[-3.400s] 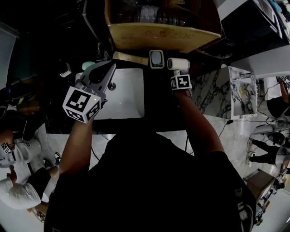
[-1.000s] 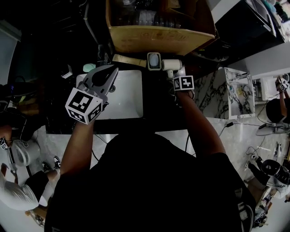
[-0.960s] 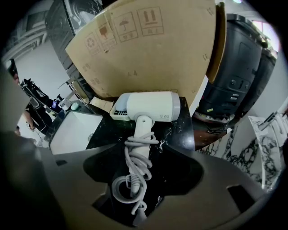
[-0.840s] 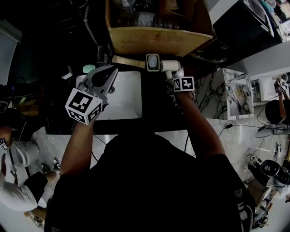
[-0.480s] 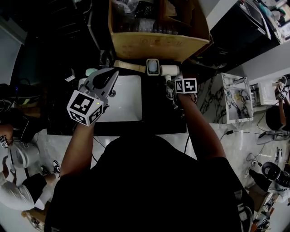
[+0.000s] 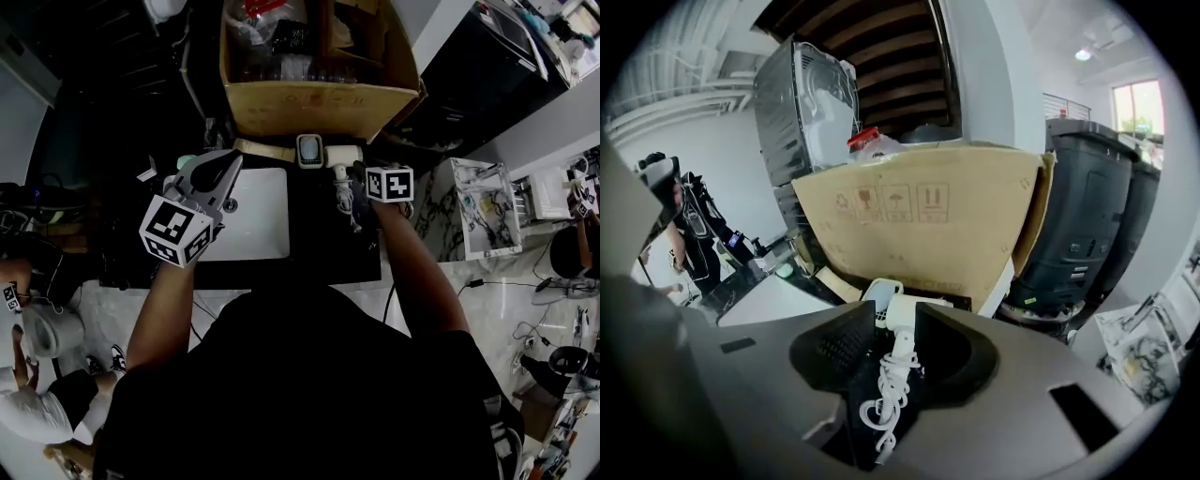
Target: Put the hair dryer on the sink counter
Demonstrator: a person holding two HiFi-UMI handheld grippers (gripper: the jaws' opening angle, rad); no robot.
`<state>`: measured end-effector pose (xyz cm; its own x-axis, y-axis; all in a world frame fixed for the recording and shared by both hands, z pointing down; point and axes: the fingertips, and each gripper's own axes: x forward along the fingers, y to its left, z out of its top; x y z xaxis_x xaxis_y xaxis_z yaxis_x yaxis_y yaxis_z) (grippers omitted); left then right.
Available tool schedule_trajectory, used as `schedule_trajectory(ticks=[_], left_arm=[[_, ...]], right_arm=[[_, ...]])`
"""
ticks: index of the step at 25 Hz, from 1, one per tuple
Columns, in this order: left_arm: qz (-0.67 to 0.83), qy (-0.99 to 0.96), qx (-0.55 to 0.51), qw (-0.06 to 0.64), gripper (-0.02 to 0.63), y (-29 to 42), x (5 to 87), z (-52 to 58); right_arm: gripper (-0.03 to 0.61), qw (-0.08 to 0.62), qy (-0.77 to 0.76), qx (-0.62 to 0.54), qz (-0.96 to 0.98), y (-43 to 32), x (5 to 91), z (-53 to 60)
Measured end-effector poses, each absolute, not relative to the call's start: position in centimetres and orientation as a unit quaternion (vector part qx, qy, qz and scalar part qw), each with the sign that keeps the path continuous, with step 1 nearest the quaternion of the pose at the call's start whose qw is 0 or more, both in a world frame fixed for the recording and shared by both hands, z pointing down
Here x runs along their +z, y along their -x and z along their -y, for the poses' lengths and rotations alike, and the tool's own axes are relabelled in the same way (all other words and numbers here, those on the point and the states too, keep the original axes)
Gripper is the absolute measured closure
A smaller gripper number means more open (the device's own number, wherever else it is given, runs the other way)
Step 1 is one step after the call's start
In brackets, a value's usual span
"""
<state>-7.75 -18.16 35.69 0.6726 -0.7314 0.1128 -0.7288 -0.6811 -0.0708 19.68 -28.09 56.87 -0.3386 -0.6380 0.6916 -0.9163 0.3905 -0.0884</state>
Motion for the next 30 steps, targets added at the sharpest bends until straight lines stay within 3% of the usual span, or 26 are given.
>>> schedule_trajectory(ticks=[18,30], left_arm=[[-0.379,0.923,-0.056,0.025,0.600,4.4,34.6,17.9],[-0.366,0.928,-0.056,0.031,0.600,2.3,34.0,17.9]], right_arm=[[0.523,0.141,-0.551,0.099,0.816,-21.7,39.2,26.1],[0.537,0.089,-0.567,0.058,0.817,-23.2,33.8,23.4]])
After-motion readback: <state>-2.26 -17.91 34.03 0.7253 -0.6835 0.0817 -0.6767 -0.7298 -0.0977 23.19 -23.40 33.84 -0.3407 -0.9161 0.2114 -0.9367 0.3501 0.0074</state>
